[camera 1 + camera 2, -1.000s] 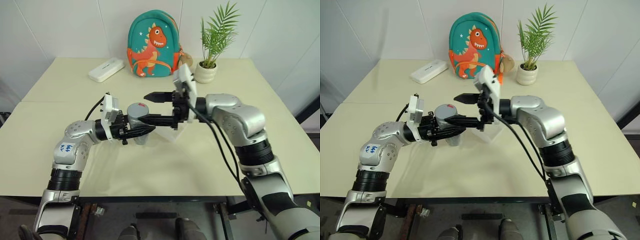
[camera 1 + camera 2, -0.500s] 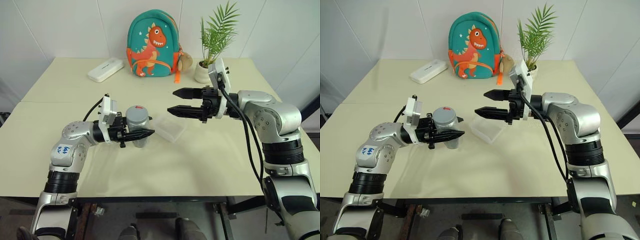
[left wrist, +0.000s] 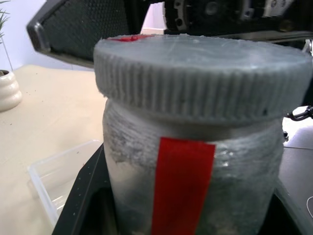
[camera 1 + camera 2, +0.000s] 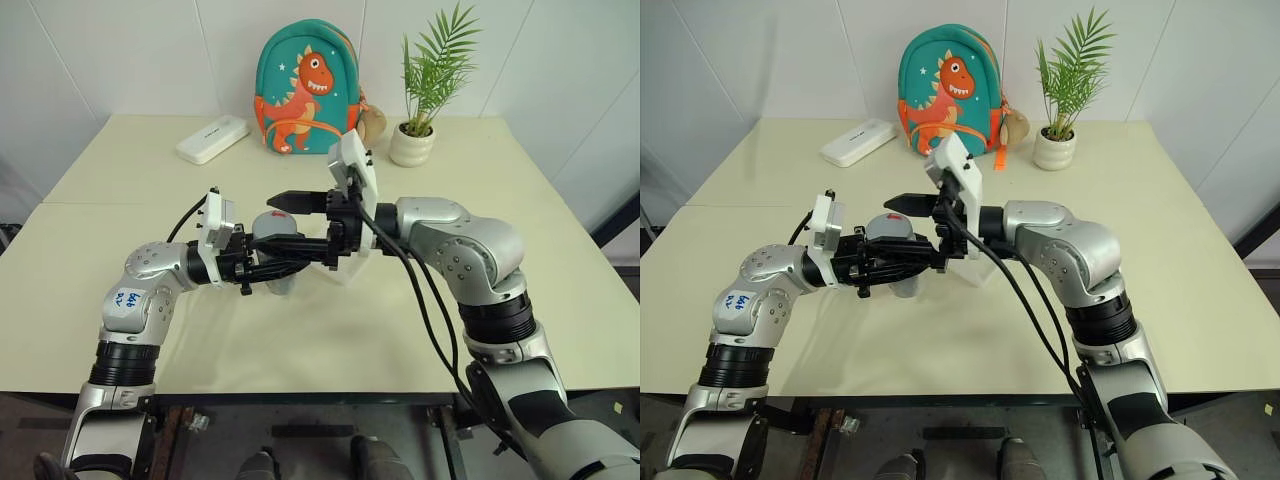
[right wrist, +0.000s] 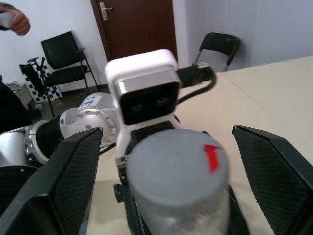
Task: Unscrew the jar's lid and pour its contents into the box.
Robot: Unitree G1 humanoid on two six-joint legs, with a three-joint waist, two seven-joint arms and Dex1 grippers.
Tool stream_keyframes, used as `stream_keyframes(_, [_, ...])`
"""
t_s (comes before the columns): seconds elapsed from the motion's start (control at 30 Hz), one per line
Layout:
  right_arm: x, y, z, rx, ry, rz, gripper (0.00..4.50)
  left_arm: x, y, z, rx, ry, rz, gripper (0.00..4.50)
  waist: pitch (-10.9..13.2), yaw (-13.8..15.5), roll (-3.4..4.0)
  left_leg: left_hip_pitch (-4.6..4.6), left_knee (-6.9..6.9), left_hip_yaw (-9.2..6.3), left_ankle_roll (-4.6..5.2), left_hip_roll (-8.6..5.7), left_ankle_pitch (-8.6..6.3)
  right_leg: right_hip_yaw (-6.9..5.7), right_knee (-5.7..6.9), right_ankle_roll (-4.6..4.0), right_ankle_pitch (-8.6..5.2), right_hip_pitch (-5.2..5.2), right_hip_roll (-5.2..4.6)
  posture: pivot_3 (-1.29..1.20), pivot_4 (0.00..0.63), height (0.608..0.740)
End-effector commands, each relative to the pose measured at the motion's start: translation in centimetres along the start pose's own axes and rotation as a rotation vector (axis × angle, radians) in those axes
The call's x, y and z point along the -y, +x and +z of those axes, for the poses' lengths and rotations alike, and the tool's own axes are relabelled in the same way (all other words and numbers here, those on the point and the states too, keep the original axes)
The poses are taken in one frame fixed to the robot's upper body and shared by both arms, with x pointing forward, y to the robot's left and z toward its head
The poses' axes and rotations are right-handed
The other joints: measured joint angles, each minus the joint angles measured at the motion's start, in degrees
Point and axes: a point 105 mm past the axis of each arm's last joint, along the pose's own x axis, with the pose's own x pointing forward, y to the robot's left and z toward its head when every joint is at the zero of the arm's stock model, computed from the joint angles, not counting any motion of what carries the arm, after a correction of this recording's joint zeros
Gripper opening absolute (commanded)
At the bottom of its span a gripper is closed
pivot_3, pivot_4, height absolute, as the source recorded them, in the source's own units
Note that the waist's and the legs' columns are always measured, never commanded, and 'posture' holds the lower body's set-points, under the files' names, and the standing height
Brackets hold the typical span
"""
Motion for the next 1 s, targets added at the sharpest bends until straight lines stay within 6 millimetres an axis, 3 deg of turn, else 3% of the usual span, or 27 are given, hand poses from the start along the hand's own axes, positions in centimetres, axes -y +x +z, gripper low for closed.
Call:
stream_keyframes(0.03, [-0.9,0.7,1.1,0.005,-0.086,0.022,4.45,0.1,0.3,1.2,0.035,0.034,-0.022,2.00,0.00,0.00,0.00,0.00,0.00,0.00,0.00,0.00,0.00,0.00,0.00,0.00,0.00,0.00,0.00,0.00,0.150,0.740])
stream_keyframes(0.43, [1.4,1.2,1.1,0.014,-0.120,-0.076,4.45,0.1,0.5,1.2,0.039,0.031,-0.027,2.00,0.00,-0.10,0.00,0.01,-0.01,0.00,0.00,0.00,0.00,0.00,0.00,0.00,0.00,-0.01,0.00,0.00,0.150,0.740])
stream_keyframes(0.67, [2.4,-0.3,1.2,0.017,-0.122,-0.114,4.45,0.1,0.5,1.3,0.039,0.031,-0.024,2.00,0.00,-0.07,0.00,0.01,-0.02,0.00,0.00,0.00,0.00,0.00,0.00,0.00,0.00,0.00,0.00,0.00,0.150,0.740])
stream_keyframes(1.0, [2.0,-2.6,1.5,0.027,-0.080,-0.066,4.45,0.2,0.4,1.2,0.035,0.028,-0.022,2.00,0.00,-0.10,0.00,0.00,-0.02,0.00,0.00,0.00,0.00,0.00,-0.04,0.00,0.00,0.00,0.00,0.00,0.150,0.740])
